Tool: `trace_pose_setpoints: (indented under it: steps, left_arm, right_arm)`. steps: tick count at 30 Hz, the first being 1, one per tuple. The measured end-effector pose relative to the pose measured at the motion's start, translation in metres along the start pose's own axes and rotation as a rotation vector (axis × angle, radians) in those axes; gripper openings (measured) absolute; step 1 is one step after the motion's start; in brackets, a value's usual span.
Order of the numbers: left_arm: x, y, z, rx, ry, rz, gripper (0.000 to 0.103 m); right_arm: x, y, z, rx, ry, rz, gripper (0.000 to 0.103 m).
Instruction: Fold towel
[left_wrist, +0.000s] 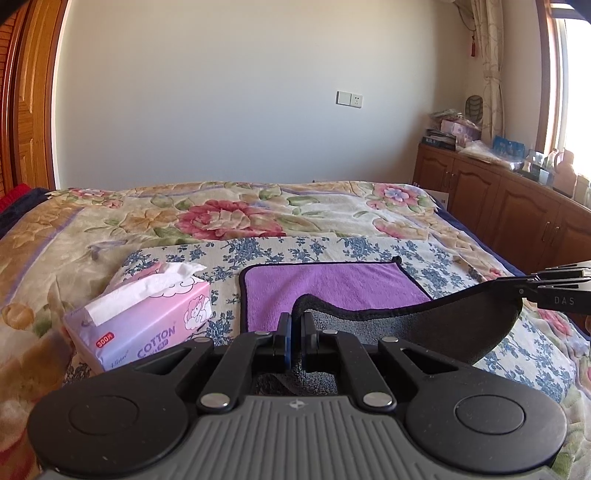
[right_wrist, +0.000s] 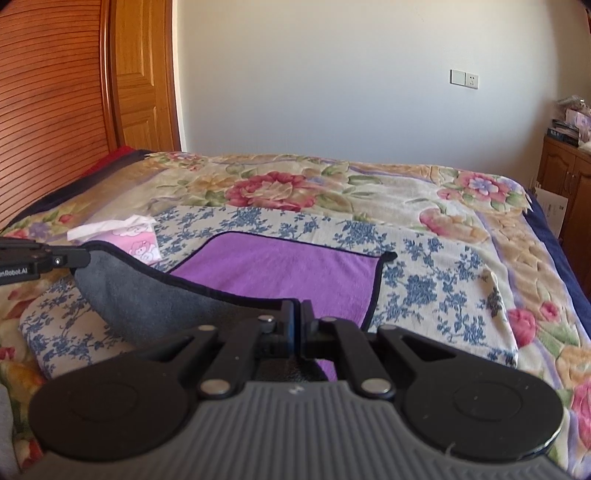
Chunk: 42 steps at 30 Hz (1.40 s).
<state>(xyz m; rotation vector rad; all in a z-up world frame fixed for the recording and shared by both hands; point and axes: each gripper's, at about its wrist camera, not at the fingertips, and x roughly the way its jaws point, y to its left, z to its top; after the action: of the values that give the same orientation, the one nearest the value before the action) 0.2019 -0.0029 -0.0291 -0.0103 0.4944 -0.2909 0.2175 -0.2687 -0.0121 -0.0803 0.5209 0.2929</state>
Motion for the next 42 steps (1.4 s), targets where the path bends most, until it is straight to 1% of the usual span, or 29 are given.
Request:
trace_pose_setpoints:
  steps: [11, 16, 23, 28, 32, 37, 42]
  left_arm:
    - [0.018, 0.006, 0.011, -0.014, 0.002, 0.002, 0.005]
    - [0.029, 0.005, 0.017, 0.001, 0.002, 0.003, 0.005]
    - [0.041, 0.004, 0.023, 0.025, -0.002, 0.005, 0.005]
    - [0.049, 0.007, 0.032, 0.017, -0.008, 0.008, 0.005]
    - [0.056, 0.006, 0.039, 0.033, -0.016, 0.012, 0.005]
    - [0.066, 0.007, 0.046, 0.047, -0.024, 0.018, 0.005]
    - [0.074, 0.010, 0.051, 0.017, -0.037, 0.017, 0.005]
  right_arm:
    - [0.016, -0.005, 0.012, -0.048, -0.022, -0.003, 0.004]
    - [0.025, -0.010, 0.016, -0.071, -0.030, -0.004, 0.004]
    - [0.034, -0.015, 0.020, -0.076, -0.035, -0.003, 0.004]
    - [0.040, -0.020, 0.025, -0.074, -0.041, -0.005, 0.004]
    - [0.046, -0.026, 0.031, -0.070, -0.050, -0.007, 0.004]
    - [0.052, -0.030, 0.031, -0.079, -0.066, -0.028, 0.004]
    - [0.061, -0.034, 0.033, -0.080, -0.053, -0.040, 0.004]
